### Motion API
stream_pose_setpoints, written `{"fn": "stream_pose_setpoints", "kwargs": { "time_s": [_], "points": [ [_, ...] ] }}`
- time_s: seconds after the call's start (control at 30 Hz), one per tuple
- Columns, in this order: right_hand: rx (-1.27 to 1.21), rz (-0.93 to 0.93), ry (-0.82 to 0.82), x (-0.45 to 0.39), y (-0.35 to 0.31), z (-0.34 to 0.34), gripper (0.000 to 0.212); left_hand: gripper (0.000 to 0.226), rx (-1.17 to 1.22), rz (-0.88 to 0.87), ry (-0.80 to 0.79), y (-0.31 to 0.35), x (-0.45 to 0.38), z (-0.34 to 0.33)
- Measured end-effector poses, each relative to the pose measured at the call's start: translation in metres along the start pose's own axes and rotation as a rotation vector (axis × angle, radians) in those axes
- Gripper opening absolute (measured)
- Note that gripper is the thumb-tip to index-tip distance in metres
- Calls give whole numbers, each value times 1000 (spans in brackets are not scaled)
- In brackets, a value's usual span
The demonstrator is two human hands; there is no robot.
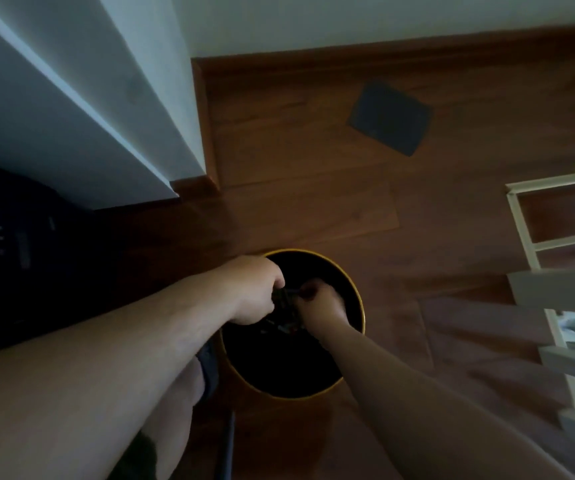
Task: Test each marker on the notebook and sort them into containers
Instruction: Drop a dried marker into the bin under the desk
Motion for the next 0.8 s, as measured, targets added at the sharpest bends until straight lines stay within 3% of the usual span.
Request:
{"fn": "stream_pose_setpoints", "kwargs": {
  "time_s": [0.2, 0.33, 0.5, 0.8],
  "points": [
    [24, -271, -44, -39, 52, -49, 48, 46, -2, 9, -165, -14, -18, -28],
    [-23, -425, 25, -45, 86, -72, 51, 42, 89, -18, -131, -10, -25, -19],
    [139, -333, 29, -62, 80, -90, 36, 45, 140, 2, -134, -15, -34, -22],
    [265, -228, 22, -94, 54, -93, 41, 49, 91, 65, -221, -32, -44, -36]
  ]
}}
Point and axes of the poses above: each hand's wrist, its own x-axis away from the middle knuckle, its own z-axis out of the back of the hand, y = z × x, the point moved 6 cm from there along -x, towards the middle knuckle, and after that the axes turned 12 degrees about z, right-handed, at the moved point
